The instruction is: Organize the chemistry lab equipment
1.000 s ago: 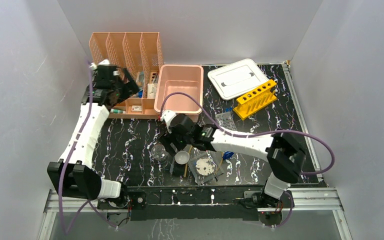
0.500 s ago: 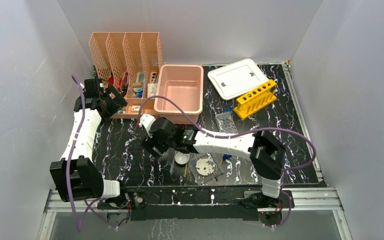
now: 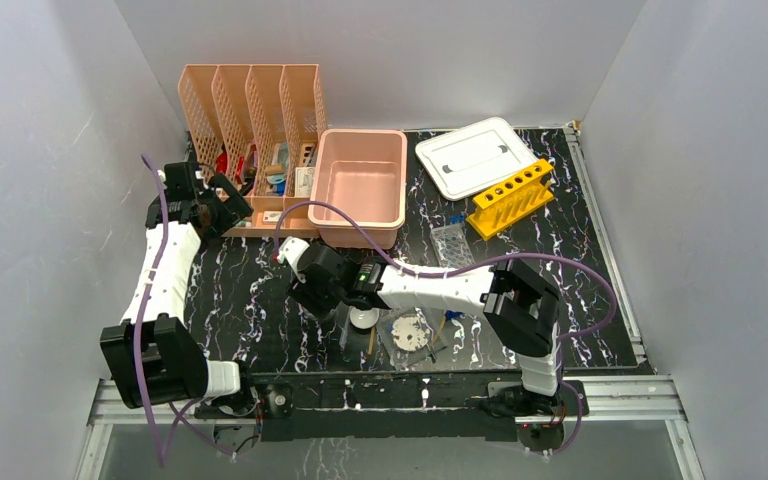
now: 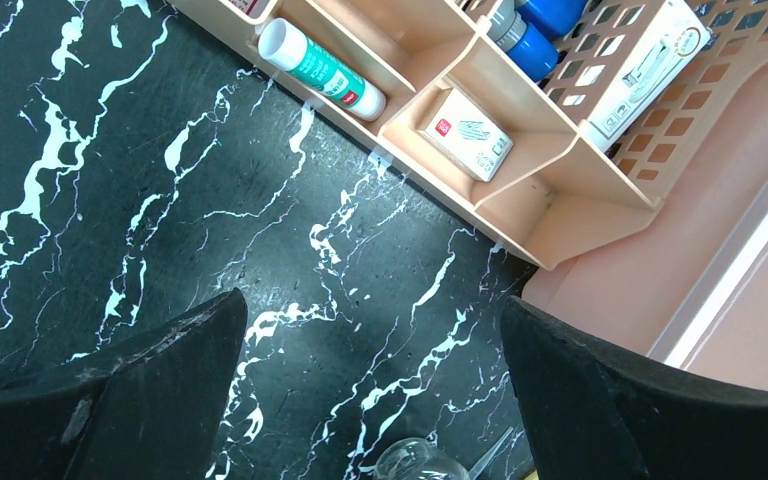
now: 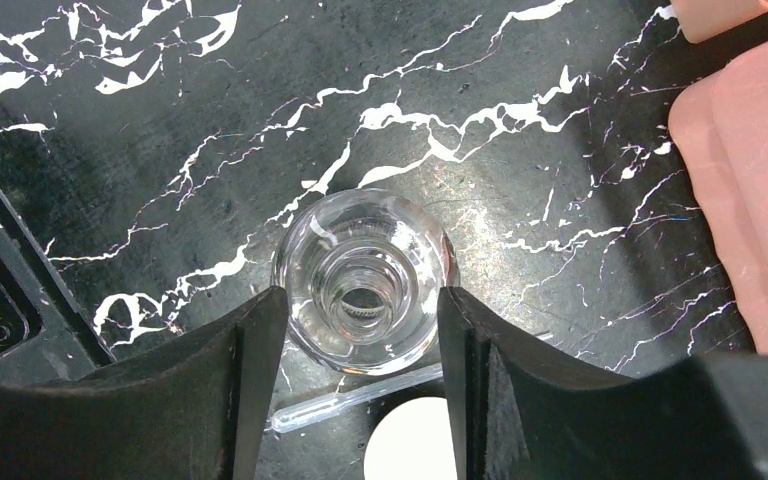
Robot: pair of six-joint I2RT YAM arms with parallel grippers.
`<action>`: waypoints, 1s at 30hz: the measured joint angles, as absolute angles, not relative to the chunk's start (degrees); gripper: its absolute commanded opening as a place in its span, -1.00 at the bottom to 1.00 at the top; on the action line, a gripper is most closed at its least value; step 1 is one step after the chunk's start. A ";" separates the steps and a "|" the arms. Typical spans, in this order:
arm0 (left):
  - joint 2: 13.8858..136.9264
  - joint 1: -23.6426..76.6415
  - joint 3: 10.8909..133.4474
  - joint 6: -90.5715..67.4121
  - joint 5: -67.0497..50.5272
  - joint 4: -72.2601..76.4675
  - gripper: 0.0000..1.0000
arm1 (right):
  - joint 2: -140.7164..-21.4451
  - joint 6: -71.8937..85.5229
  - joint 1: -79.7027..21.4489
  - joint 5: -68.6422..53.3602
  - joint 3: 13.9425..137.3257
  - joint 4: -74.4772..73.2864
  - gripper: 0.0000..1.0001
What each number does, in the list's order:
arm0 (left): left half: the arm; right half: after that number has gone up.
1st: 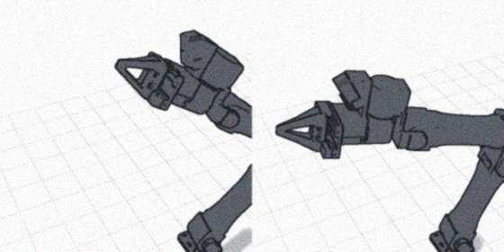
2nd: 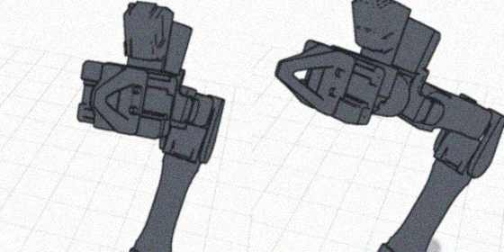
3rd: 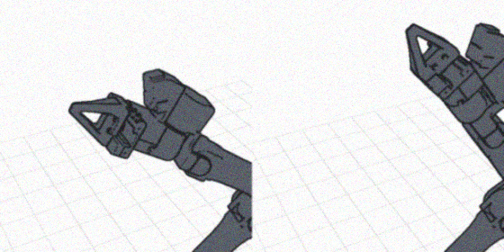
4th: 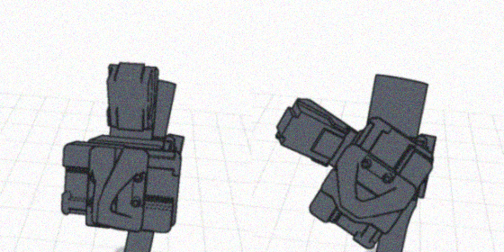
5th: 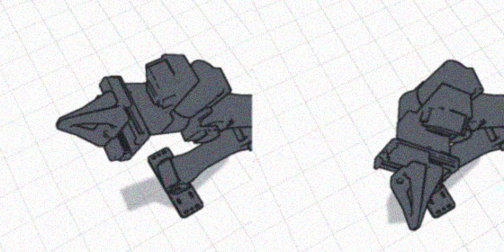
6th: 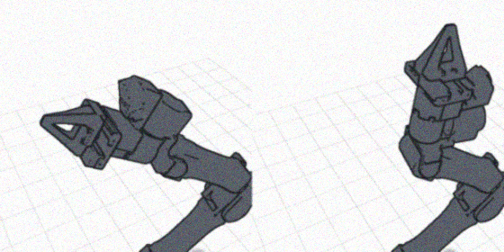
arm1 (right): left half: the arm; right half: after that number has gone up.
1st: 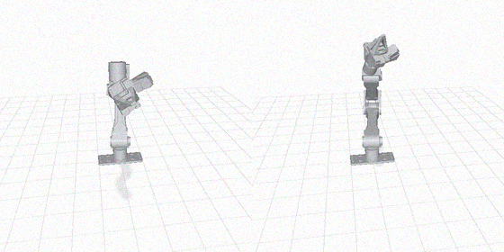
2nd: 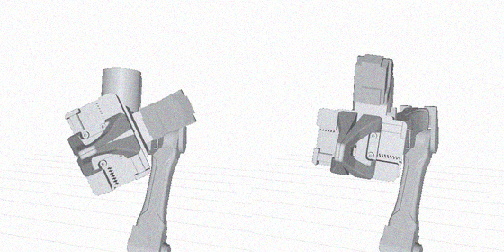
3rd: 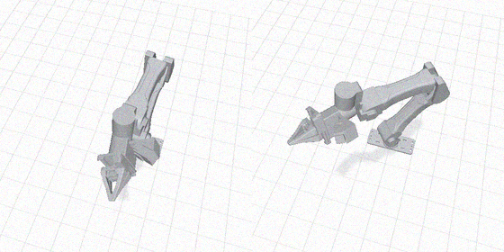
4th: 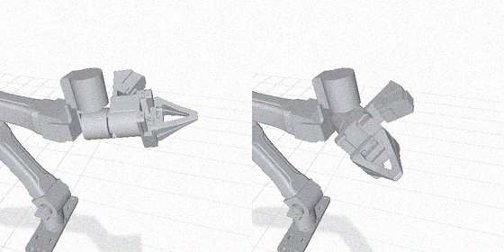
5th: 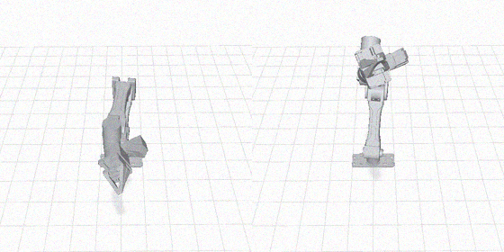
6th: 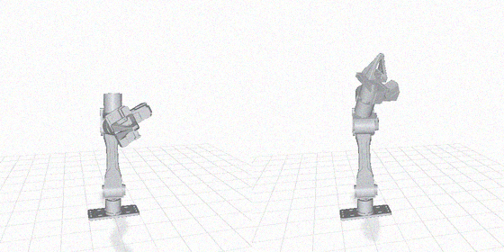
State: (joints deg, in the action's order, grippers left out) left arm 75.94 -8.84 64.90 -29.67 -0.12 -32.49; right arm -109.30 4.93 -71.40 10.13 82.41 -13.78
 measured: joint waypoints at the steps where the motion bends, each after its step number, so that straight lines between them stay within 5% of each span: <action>1: 75.94 -8.88 64.79 -29.61 -0.25 -32.42 0.96 | -109.30 4.99 -71.40 10.15 82.41 -13.78 0.28; 12: 75.92 -8.88 64.10 -29.21 -0.91 -31.83 0.96 | -109.30 5.39 -71.40 10.83 82.41 -13.76 -0.07; 16: 75.88 -8.88 63.83 -29.12 -0.91 -31.62 0.96 | -109.36 5.37 -71.40 10.87 82.48 -13.76 0.19; 19: 75.72 -8.91 63.05 -28.99 -0.91 -31.59 0.96 | -110.06 5.37 -71.40 10.83 83.00 -13.76 0.19; 30: 74.91 -8.95 62.15 -28.51 -0.86 -31.55 0.96 | -111.00 5.69 -71.40 11.27 83.18 -13.76 -0.46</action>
State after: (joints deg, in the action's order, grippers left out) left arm 74.91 -8.95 62.15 -28.51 -0.86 -31.55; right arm -111.00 5.69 -71.40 11.27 83.18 -13.76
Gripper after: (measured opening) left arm 0.981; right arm 0.355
